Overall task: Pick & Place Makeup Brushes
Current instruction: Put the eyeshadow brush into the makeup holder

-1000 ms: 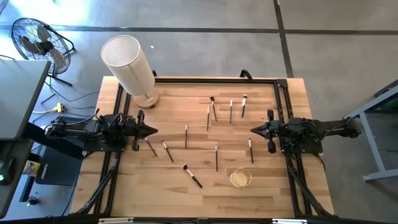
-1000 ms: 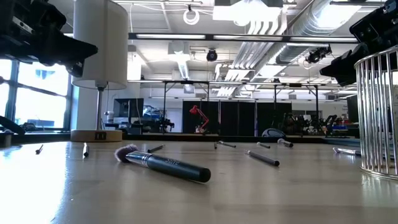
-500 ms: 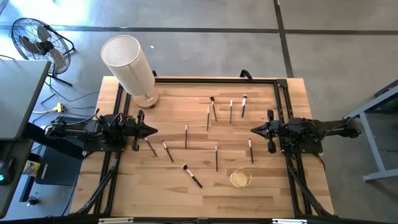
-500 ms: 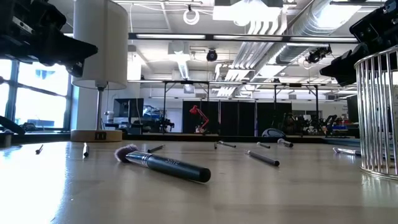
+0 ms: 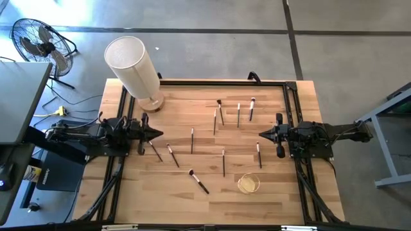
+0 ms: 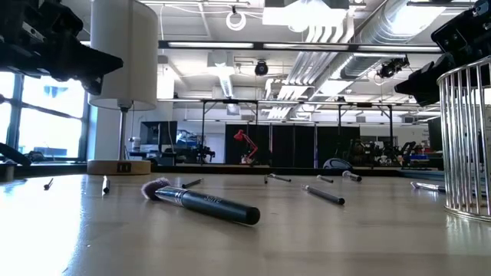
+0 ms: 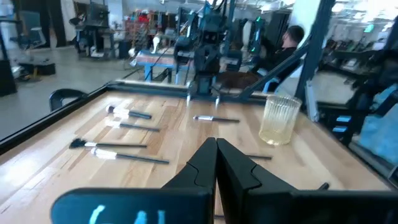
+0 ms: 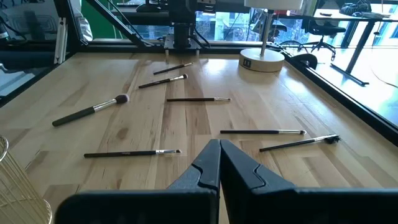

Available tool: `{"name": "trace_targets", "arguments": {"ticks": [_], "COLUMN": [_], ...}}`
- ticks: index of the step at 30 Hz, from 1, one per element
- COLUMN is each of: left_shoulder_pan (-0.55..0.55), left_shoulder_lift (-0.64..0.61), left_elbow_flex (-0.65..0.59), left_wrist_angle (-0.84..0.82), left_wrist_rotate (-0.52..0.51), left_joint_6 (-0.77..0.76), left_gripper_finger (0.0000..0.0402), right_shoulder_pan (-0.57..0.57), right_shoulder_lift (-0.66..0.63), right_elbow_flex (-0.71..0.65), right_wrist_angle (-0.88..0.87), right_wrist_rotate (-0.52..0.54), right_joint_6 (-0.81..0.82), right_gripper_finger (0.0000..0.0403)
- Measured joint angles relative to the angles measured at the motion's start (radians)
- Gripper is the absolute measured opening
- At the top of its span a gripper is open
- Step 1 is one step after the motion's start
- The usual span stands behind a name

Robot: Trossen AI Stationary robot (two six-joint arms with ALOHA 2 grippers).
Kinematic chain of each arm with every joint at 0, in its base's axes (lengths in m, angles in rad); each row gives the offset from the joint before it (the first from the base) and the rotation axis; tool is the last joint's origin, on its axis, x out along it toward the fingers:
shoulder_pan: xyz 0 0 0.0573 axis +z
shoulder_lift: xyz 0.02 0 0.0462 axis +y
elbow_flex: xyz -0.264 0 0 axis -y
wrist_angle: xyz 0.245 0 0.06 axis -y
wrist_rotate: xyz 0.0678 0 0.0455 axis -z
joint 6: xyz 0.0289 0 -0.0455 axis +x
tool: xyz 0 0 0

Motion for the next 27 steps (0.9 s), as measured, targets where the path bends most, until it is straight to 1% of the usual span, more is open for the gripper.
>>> {"name": "trace_targets", "arguments": {"ticks": [4, 6, 9, 11, 15, 17, 18, 22, 24, 25, 27], "left_shoulder_pan": [0.0, 0.0, 0.0, 0.0, 0.0, 0.0, 0.0, 0.008, 0.015, 0.016, 0.014], "left_shoulder_lift": [0.154, 0.249, 0.43, 0.56, 0.815, 0.936, 0.993, 1.2, 1.278, 1.31, 1.365], "left_elbow_flex": [0.107, 0.174, 0.289, 0.374, 0.569, 0.669, 0.716, 0.895, 0.952, 0.974, 1.0], "left_wrist_angle": [0.04, 0.028, 0.034, 0.015, -0.097, -0.195, -0.271, -0.567, -0.741, -0.821, -0.915], "left_wrist_rotate": [-0.093, -0.127, -0.154, -0.18, -0.244, -0.257, -0.267, -0.343, -0.332, -0.304, -0.248], "left_joint_6": [0.037, 0.038, 0.028, -0.03, -0.21, -0.311, -0.395, -0.83, -1.007, -1.083, -1.197], "left_gripper_finger": [0.0001, 0.0001, 0.0001, 0.0001, 0.0001, 0.0001, 0.0001, 0.0001, 0.0001, 0.0001, 0.0001], "right_shoulder_pan": [0.0, 0.0, 0.0, 0.0, 0.0, 0.0, 0.0, 0.0, 0.0, 0.0, 0.0], "right_shoulder_lift": [0.0, 0.0, 0.0, 0.0, 0.0, 0.0, 0.0, 0.0, 0.0, 0.0, 0.0], "right_elbow_flex": [0.0, 0.0, 0.0, 0.0, 0.0, 0.0, 0.0, 0.0, 0.0, 0.0, 0.0], "right_wrist_angle": [0.0, 0.0, 0.0, 0.0, 0.0, 0.0, 0.0, 0.0, 0.0, 0.0, 0.0], "right_wrist_rotate": [0.0, 0.0, 0.0, 0.0, 0.0, 0.0, 0.0, 0.0, 0.0, 0.0, 0.0], "right_joint_6": [0.0, 0.0, 0.0, 0.0, 0.0, 0.0, 0.0, 0.0, 0.0, 0.0, 0.0], "right_gripper_finger": [0.0, 0.0, 0.0, 0.0, 0.0, 0.0, 0.0, 0.0, 0.0, 0.0, 0.0]}}
